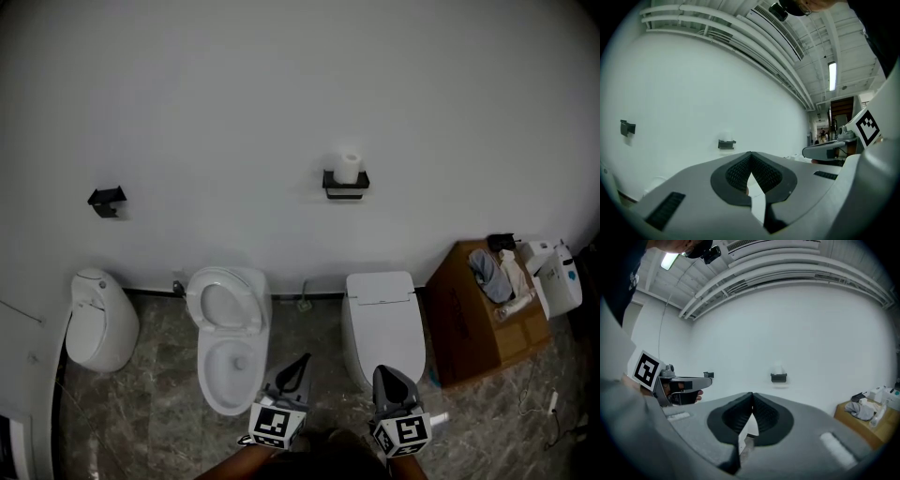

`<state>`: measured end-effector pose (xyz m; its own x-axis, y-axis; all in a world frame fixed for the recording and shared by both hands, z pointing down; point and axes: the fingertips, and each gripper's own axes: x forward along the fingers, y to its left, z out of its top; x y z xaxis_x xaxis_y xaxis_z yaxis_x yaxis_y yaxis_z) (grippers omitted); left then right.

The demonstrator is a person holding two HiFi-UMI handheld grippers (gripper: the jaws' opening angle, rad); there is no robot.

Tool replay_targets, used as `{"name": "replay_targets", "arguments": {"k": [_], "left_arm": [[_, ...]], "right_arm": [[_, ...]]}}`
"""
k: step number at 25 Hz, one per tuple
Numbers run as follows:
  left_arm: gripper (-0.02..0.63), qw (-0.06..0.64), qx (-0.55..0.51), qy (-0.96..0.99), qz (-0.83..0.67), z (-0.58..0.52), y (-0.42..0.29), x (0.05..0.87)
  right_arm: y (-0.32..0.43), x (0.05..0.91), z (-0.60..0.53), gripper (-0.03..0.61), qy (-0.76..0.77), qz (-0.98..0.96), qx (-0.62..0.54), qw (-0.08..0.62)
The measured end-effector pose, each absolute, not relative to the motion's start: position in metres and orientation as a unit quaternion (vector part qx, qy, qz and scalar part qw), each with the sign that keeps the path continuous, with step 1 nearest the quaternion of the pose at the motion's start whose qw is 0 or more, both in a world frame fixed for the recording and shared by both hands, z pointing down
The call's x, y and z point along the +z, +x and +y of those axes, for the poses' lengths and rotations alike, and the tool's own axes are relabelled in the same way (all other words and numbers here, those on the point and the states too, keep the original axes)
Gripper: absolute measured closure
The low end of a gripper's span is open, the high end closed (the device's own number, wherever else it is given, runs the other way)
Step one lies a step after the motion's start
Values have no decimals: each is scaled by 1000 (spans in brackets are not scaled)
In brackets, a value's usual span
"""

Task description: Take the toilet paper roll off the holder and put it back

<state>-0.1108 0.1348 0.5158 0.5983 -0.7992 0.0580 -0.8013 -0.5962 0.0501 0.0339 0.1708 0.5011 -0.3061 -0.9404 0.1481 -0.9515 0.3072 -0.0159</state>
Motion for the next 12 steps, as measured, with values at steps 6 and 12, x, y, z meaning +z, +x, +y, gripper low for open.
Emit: {"name": "replay_targets", "arguments": {"k": [6, 12], "left_arm": [[606, 42, 13, 888, -458, 81, -112, 522], [606, 40, 12, 883, -468, 11, -99, 528]], "right_arm": [[43, 509, 114, 578, 590, -804, 61, 46], [62, 515, 32, 578, 584, -808, 64, 33]]}}
